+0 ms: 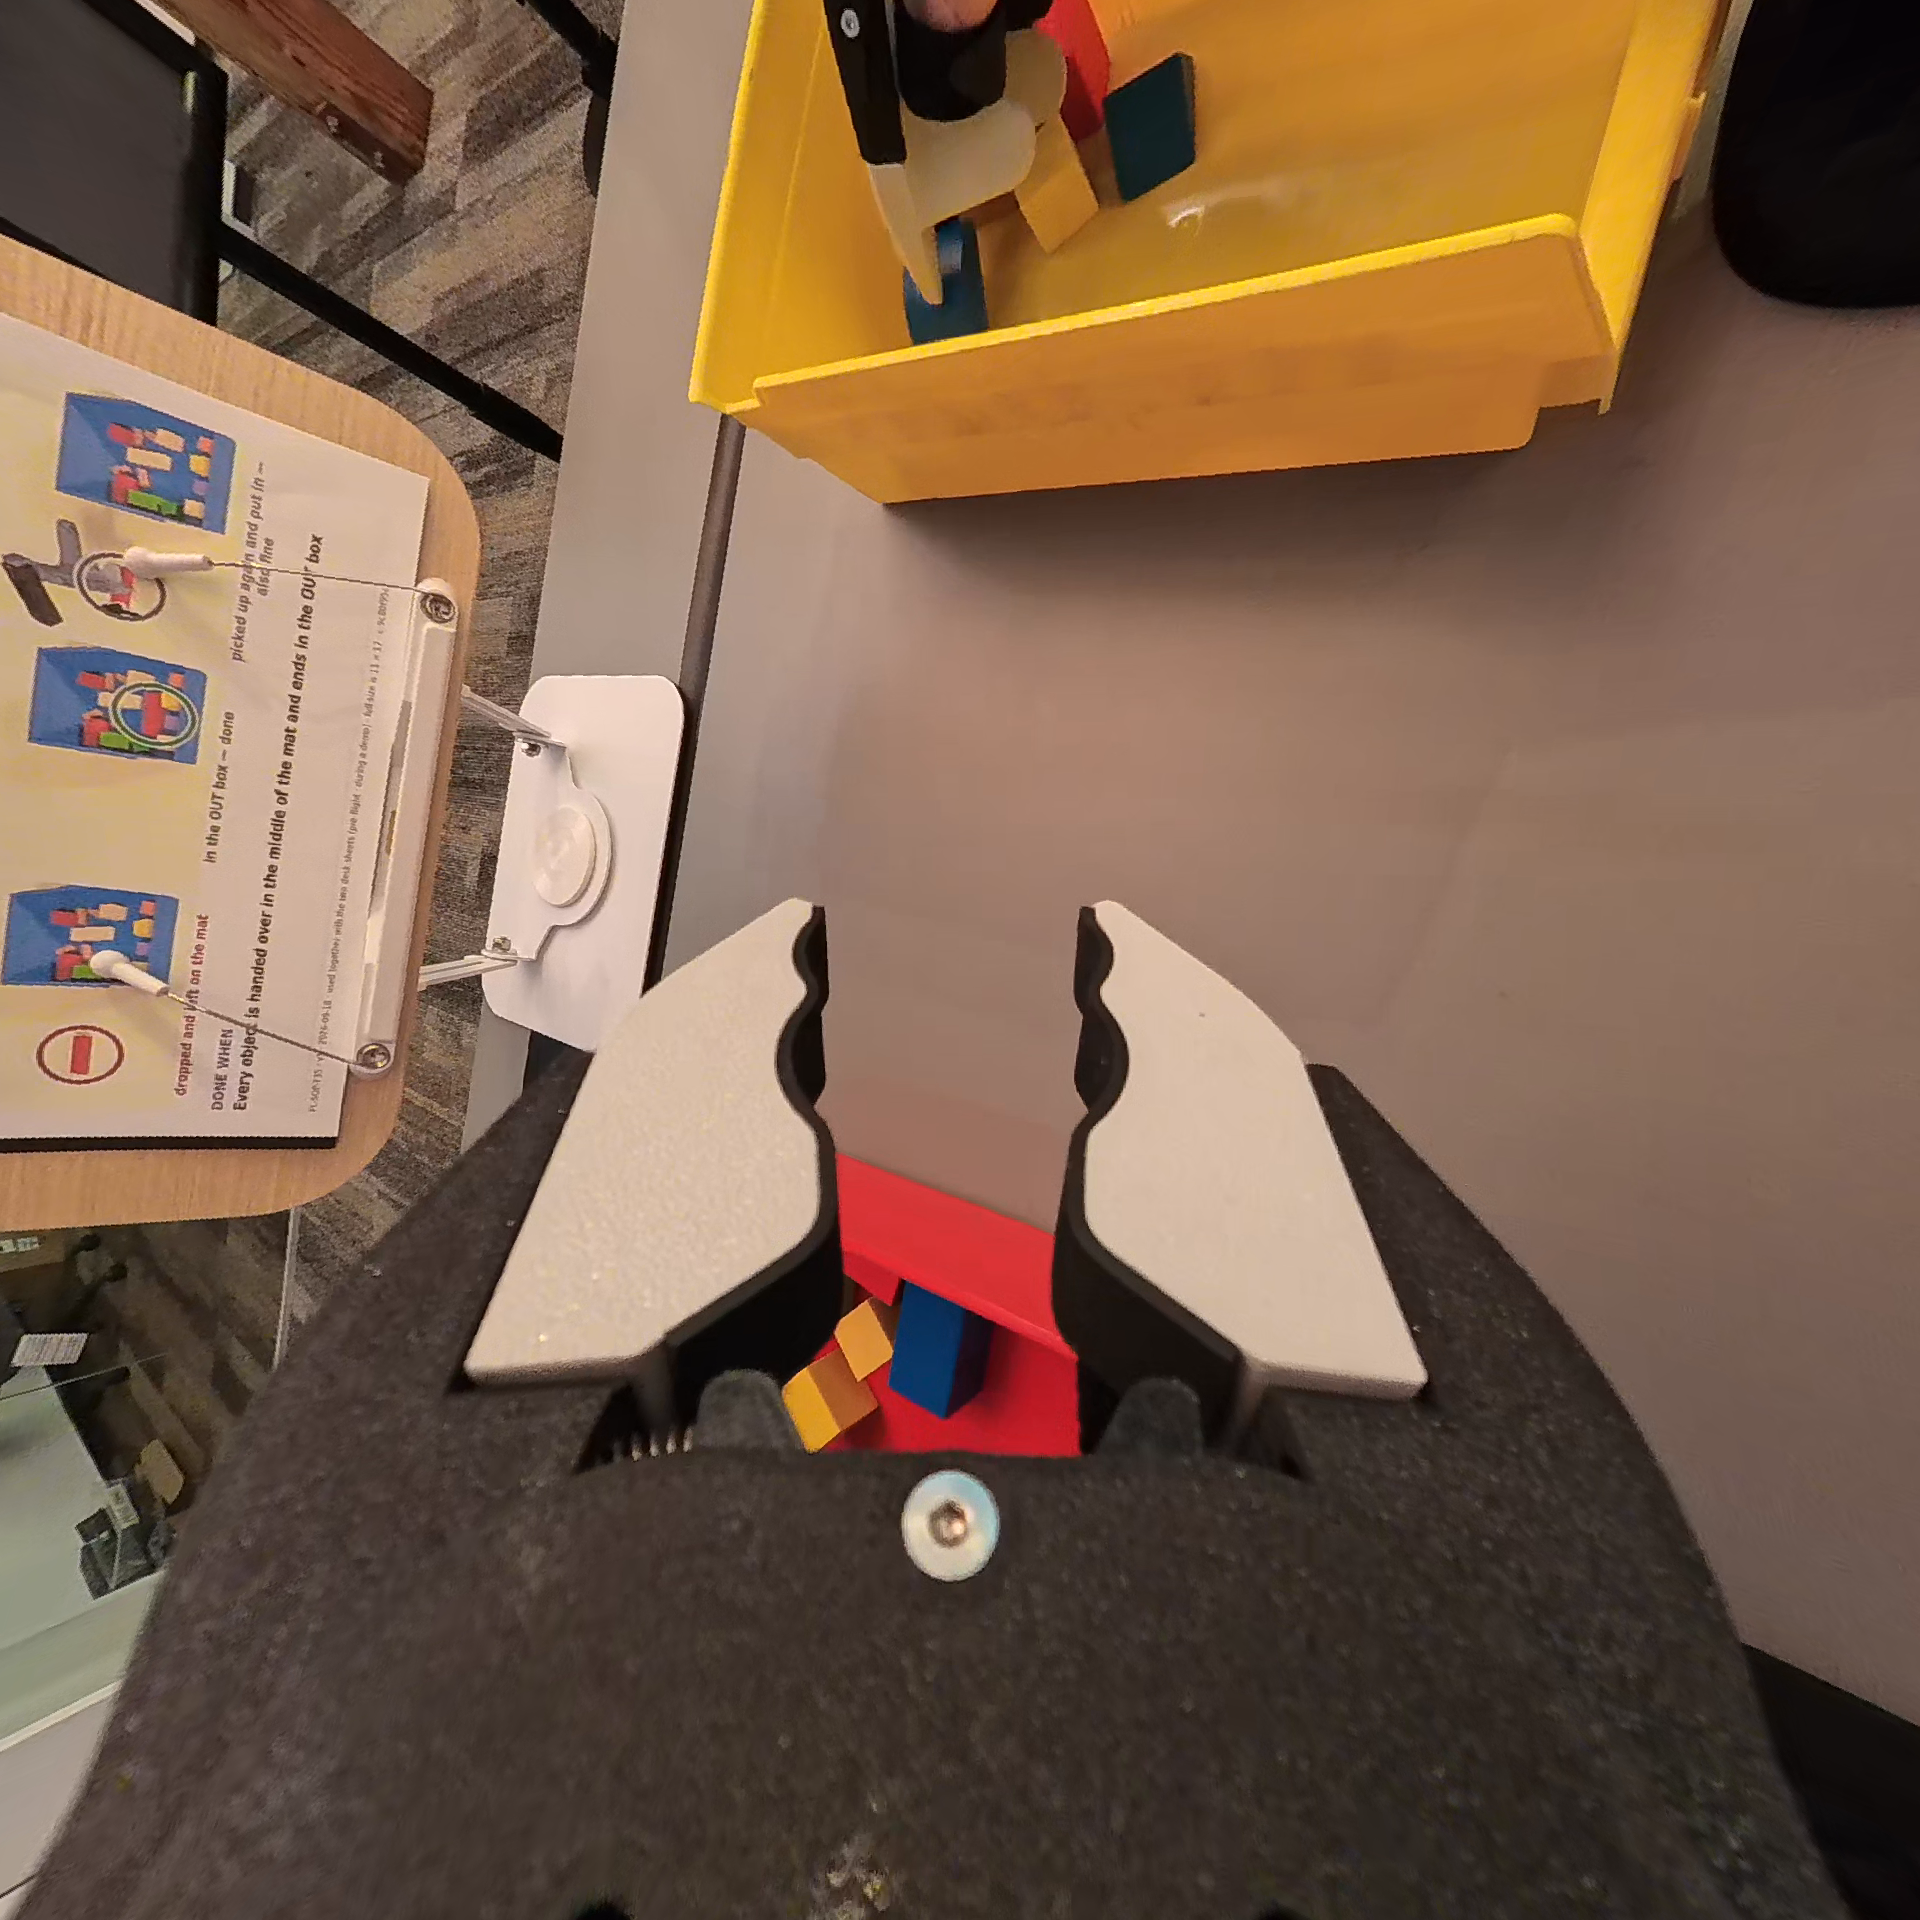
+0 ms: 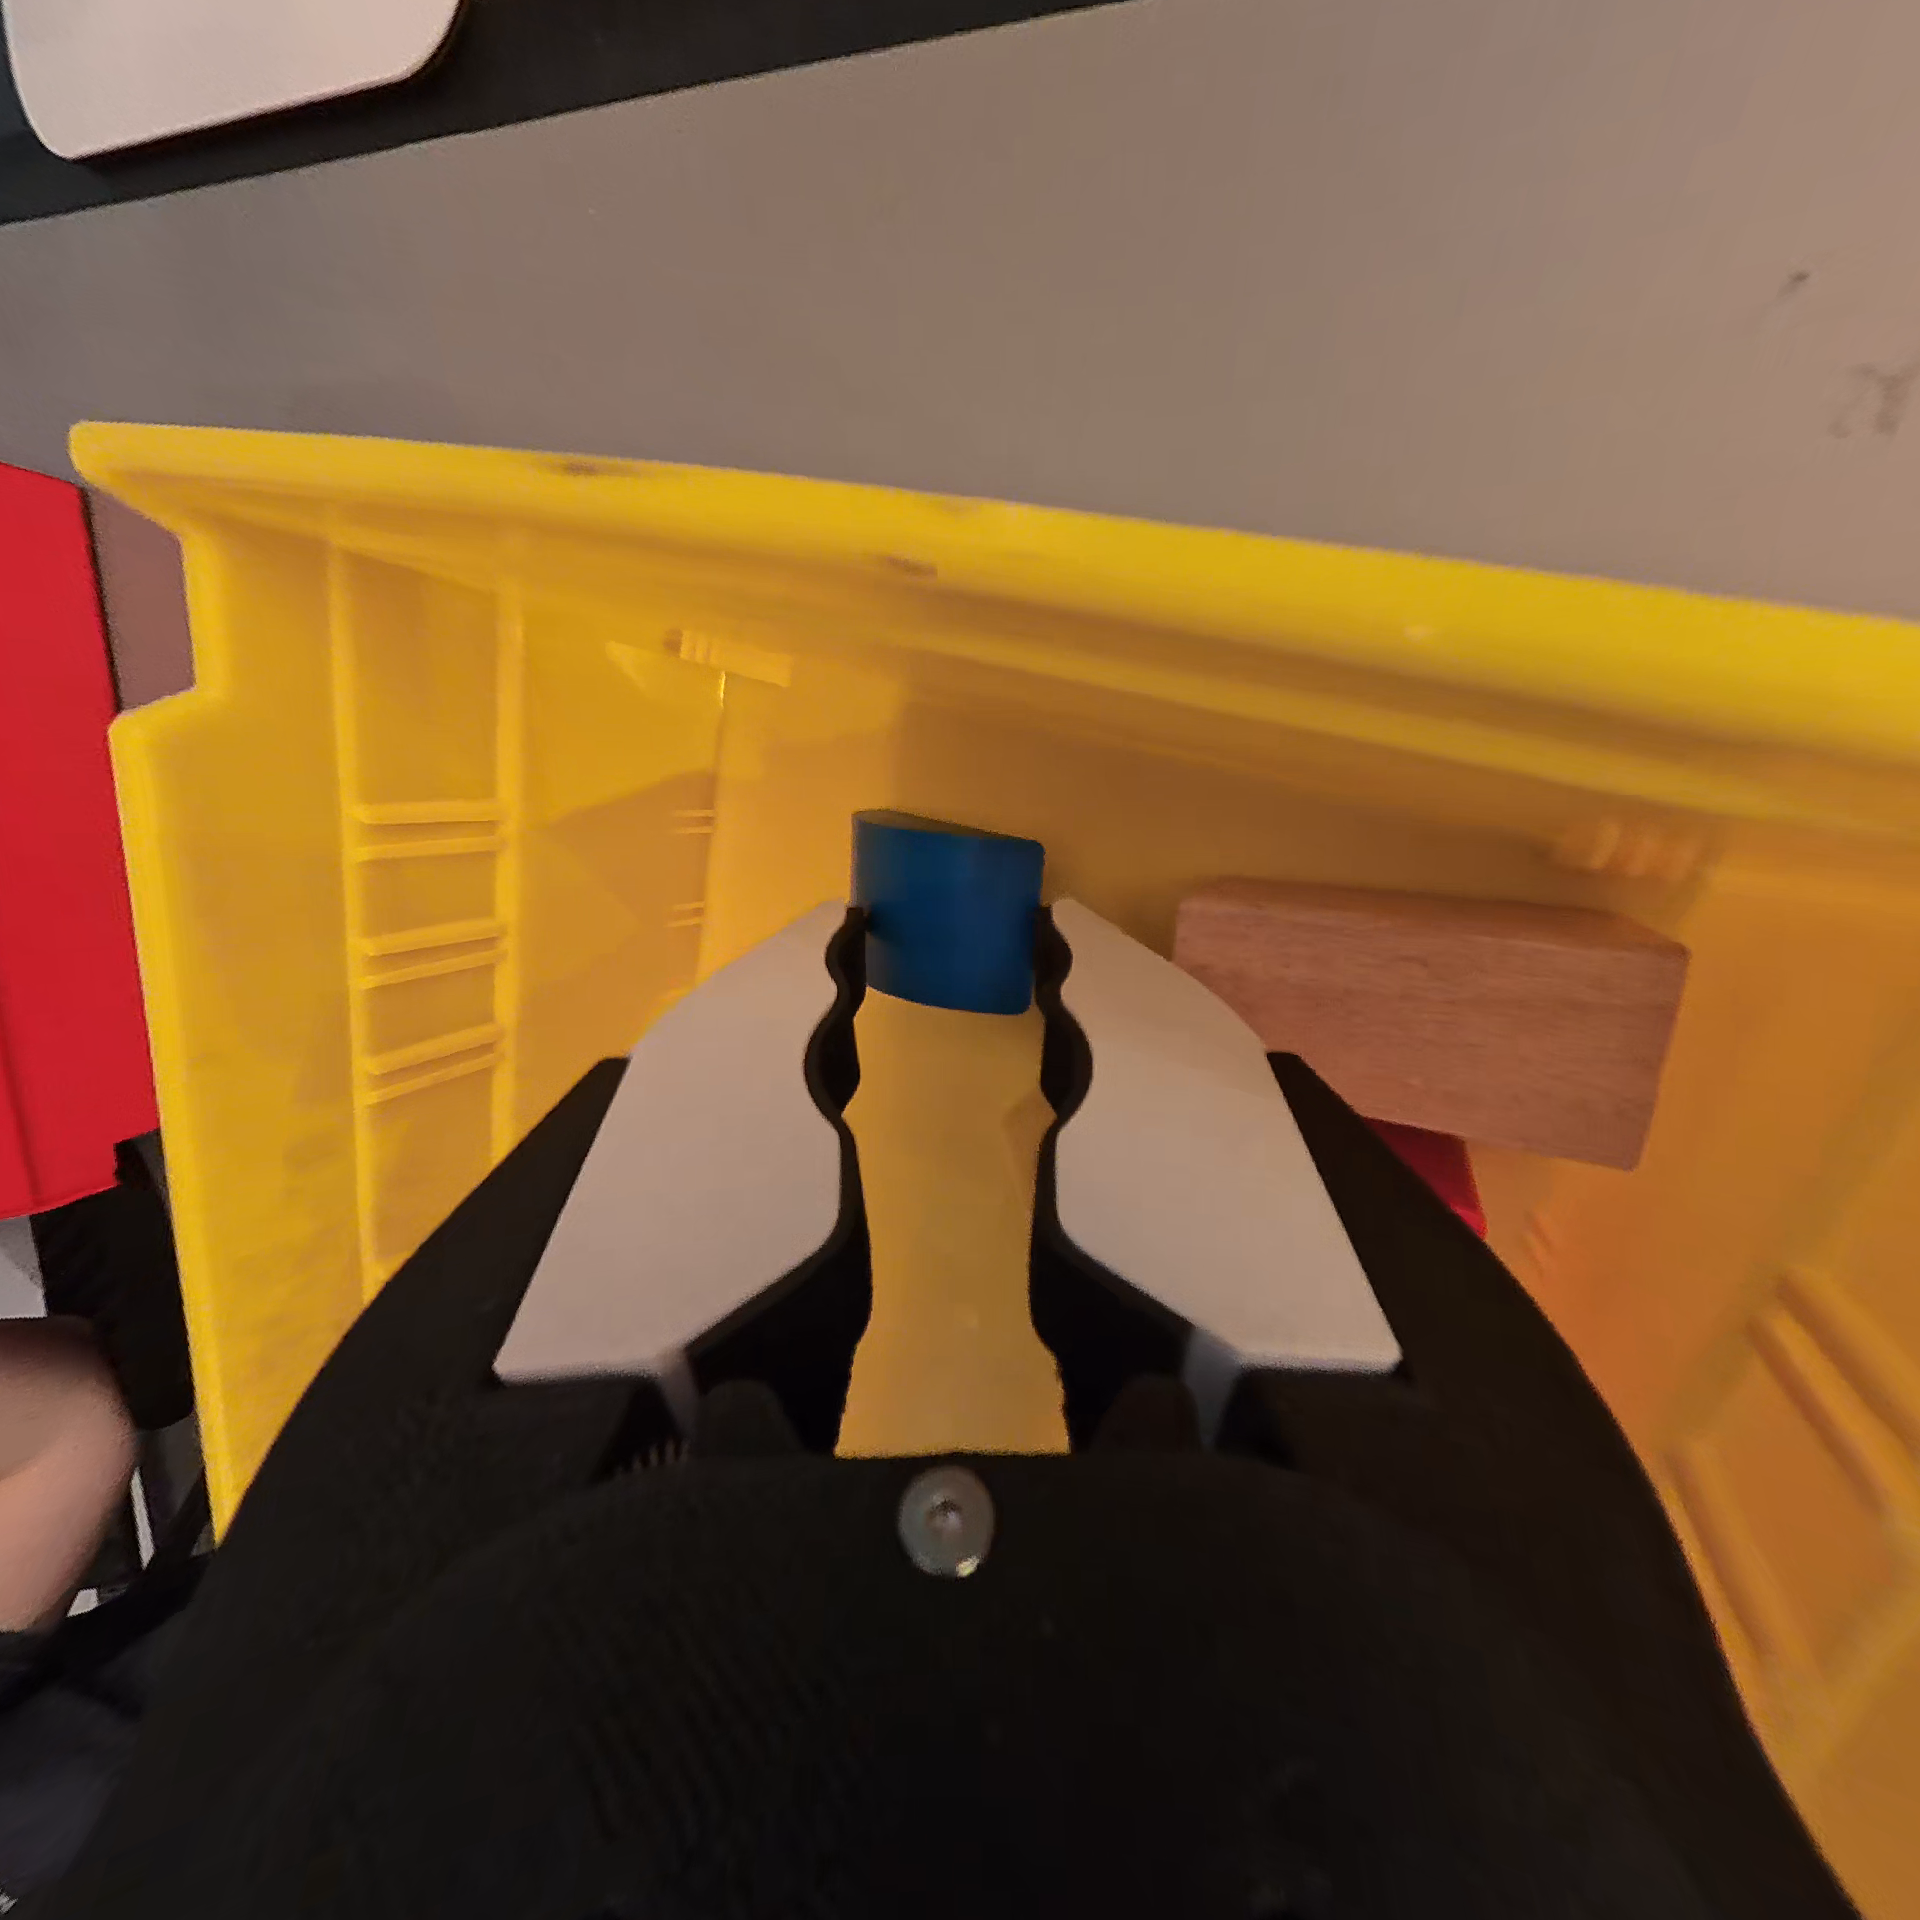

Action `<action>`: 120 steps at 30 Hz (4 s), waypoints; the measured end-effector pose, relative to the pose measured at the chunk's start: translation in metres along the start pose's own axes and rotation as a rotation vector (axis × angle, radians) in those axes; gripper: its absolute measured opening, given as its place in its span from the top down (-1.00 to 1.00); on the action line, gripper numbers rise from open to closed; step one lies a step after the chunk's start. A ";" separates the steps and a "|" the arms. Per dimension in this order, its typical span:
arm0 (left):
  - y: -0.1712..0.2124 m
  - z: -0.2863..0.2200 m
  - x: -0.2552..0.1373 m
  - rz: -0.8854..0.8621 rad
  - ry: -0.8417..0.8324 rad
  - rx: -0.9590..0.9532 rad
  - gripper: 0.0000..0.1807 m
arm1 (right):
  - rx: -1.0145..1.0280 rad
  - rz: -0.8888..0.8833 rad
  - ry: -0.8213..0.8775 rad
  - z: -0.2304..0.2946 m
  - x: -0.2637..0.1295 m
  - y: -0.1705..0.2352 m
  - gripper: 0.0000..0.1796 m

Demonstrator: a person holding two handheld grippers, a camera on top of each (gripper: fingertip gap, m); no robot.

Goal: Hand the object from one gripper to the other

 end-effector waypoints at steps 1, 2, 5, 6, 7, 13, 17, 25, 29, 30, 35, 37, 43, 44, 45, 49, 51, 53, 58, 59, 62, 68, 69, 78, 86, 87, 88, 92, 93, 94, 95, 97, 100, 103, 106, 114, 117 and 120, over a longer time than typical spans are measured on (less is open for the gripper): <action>0.000 0.000 0.000 0.001 -0.001 0.000 0.50 | -0.002 0.005 0.004 0.000 0.000 0.001 0.64; 0.000 0.000 0.000 0.002 -0.001 0.000 0.50 | -0.004 0.008 0.005 0.000 -0.001 0.001 0.63; 0.000 0.000 0.000 0.000 -0.001 0.001 0.50 | 0.001 0.008 0.002 0.000 0.000 0.001 0.63; 0.000 0.000 0.000 0.001 -0.001 0.001 0.50 | 0.002 0.008 0.001 0.000 0.000 0.001 0.63; 0.000 0.000 0.000 0.002 -0.002 0.003 0.50 | 0.000 0.009 0.003 0.000 0.000 0.001 0.63; 0.000 0.000 0.000 0.007 -0.007 0.004 0.50 | -0.018 0.022 0.025 0.000 0.002 0.003 0.62; 0.001 0.000 0.000 0.009 -0.005 0.005 0.51 | -0.035 0.047 0.038 0.001 0.005 0.006 0.63; 0.017 0.014 -0.008 0.050 -0.050 -0.024 0.53 | -0.106 0.031 0.065 0.003 -0.001 0.002 0.63; 0.061 0.043 -0.030 0.171 -0.144 -0.112 0.53 | -0.183 -0.039 0.051 0.017 -0.019 -0.009 0.63; 0.077 0.049 -0.037 0.211 -0.159 -0.152 0.53 | -0.203 -0.056 0.042 0.022 -0.025 -0.011 0.63; 0.159 0.061 -0.052 0.415 -0.152 -0.372 0.53 | -0.324 -0.155 0.005 0.051 -0.059 -0.022 0.63; 0.183 0.053 -0.045 0.457 -0.067 -0.409 0.54 | -0.368 -0.190 0.005 0.062 -0.072 -0.024 0.63; 0.216 0.024 -0.008 0.452 0.173 -0.345 0.54 | -0.437 -0.275 -0.023 0.091 -0.112 -0.022 0.63; 0.218 0.024 -0.002 0.445 0.181 -0.350 0.51 | -0.441 -0.287 -0.030 0.095 -0.118 -0.021 0.63; 0.220 0.025 0.003 0.437 0.176 -0.337 0.50 | -0.445 -0.296 -0.039 0.098 -0.123 -0.020 0.63; 0.215 0.021 0.024 0.329 0.217 -0.276 0.57 | -0.443 -0.334 -0.073 0.106 -0.140 -0.018 0.63; 0.214 0.016 0.030 0.310 0.244 -0.270 0.61 | -0.436 -0.348 -0.097 0.109 -0.145 -0.016 0.63; 0.218 0.014 0.033 0.321 0.255 -0.265 0.61 | -0.433 -0.354 -0.107 0.110 -0.149 -0.015 0.63; 0.223 0.014 0.031 0.323 0.258 -0.279 0.61 | -0.430 -0.347 -0.104 0.108 -0.152 -0.013 0.63; 0.225 0.015 0.031 0.332 0.255 -0.280 0.60 | -0.431 -0.344 -0.105 0.108 -0.152 -0.012 0.63; 0.229 0.014 0.029 0.353 0.257 -0.286 0.60 | -0.430 -0.327 -0.099 0.107 -0.149 -0.011 0.63; 0.237 0.010 0.034 0.395 0.274 -0.286 0.59 | -0.443 -0.294 -0.092 0.106 -0.144 -0.007 0.63; 0.237 0.010 0.035 0.399 0.274 -0.283 0.59 | -0.444 -0.290 -0.091 0.106 -0.143 -0.007 0.63; 0.238 0.008 0.038 0.385 0.280 -0.287 0.58 | -0.445 -0.270 -0.093 0.104 -0.141 -0.005 0.63; 0.240 0.007 0.039 0.384 0.290 -0.303 0.57 | -0.458 -0.235 -0.081 0.104 -0.136 -0.001 0.63; 0.240 0.006 0.040 0.386 0.293 -0.309 0.57 | -0.461 -0.229 -0.078 0.104 -0.135 -0.001 0.63; 0.242 0.005 0.040 0.400 0.301 -0.320 0.57 | -0.464 -0.223 -0.076 0.104 -0.134 0.000 0.63; 0.243 0.002 0.038 0.441 0.325 -0.339 0.58 | -0.476 -0.203 -0.072 0.105 -0.129 0.001 0.63; 0.243 0.002 0.037 0.448 0.326 -0.329 0.58 | -0.474 -0.200 -0.071 0.105 -0.127 0.001 0.63; 0.244 0.002 0.036 0.457 0.327 -0.328 0.58 | -0.475 -0.197 -0.071 0.106 -0.126 0.001 0.63; 0.244 0.003 0.034 0.464 0.321 -0.335 0.59 | -0.479 -0.197 -0.071 0.106 -0.126 0.001 0.63; 0.242 0.009 0.029 0.456 0.300 -0.359 0.59 | -0.487 -0.198 -0.071 0.108 -0.126 0.001 0.63; 0.231 0.023 0.016 0.389 0.234 -0.376 0.59 | -0.497 -0.212 -0.075 0.112 -0.127 -0.001 0.63; 0.213 0.039 -0.003 0.286 0.154 -0.380 0.59 | -0.517 -0.237 -0.098 0.121 -0.127 -0.003 0.63; 0.182 0.054 -0.023 0.125 0.082 -0.379 0.59 | -0.581 -0.315 -0.170 0.145 -0.129 -0.011 0.63; 0.043 0.070 -0.044 -0.505 0.216 -0.571 0.59 | -1.372 -0.815 -0.381 0.282 -0.140 0.021 0.48; 0.011 0.067 -0.044 -0.599 0.310 -0.721 0.60 | -1.572 -1.074 -0.351 0.319 -0.139 0.043 0.28; -0.015 0.060 -0.044 -0.691 0.431 -0.849 0.60 | -1.663 -1.260 -0.251 0.339 -0.140 0.056 0.28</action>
Point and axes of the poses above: each gripper's, where its closed fingertips meet, x out along the fingers, y out of its underside, z = x × y across the jaws, the point moved 2 cm from there along -x, back along the fingers, and after that the axes turned 9 degrees about -z, right-handed, at the moved point
